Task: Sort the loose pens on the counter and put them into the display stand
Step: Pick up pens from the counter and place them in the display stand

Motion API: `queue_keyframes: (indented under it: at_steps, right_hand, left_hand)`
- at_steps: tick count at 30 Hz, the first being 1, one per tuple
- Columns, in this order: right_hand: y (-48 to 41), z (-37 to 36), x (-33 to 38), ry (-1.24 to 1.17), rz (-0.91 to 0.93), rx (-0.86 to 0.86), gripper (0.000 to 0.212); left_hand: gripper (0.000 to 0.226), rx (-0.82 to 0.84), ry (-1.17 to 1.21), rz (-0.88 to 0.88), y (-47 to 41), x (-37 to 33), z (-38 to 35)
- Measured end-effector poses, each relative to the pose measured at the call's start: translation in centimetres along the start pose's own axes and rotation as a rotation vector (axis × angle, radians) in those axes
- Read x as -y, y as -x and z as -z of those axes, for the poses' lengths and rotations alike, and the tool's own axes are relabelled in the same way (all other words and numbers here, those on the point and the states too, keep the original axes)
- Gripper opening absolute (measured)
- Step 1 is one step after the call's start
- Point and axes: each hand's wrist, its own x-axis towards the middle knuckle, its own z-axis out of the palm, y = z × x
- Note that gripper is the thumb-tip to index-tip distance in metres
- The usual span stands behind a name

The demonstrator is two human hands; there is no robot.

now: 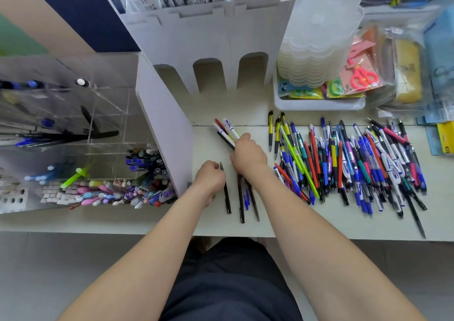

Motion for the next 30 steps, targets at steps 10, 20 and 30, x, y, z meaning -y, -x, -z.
queue_keyframes:
  at_steps: [10,20,30]
  right_hand:
    - [4.4,4.1,-5.9,-0.688,-0.099,0.158,0.006]
    - [10.6,5.3,-9.3,-1.016,-0.159,0.267,0.006]
    - [13.0,6.9,-7.1,-0.778,0.059,0.243,0.073]
  left_hand:
    - [0.071,0.064,-0.17,-0.134,0.6,-0.6,-2.8]
    - [0.045,-0.023,0.144,-0.302,4.2,-3.3,-6.1]
    - [0.016,0.166,0.456,-0.277,7.9,-5.7,-6.2]
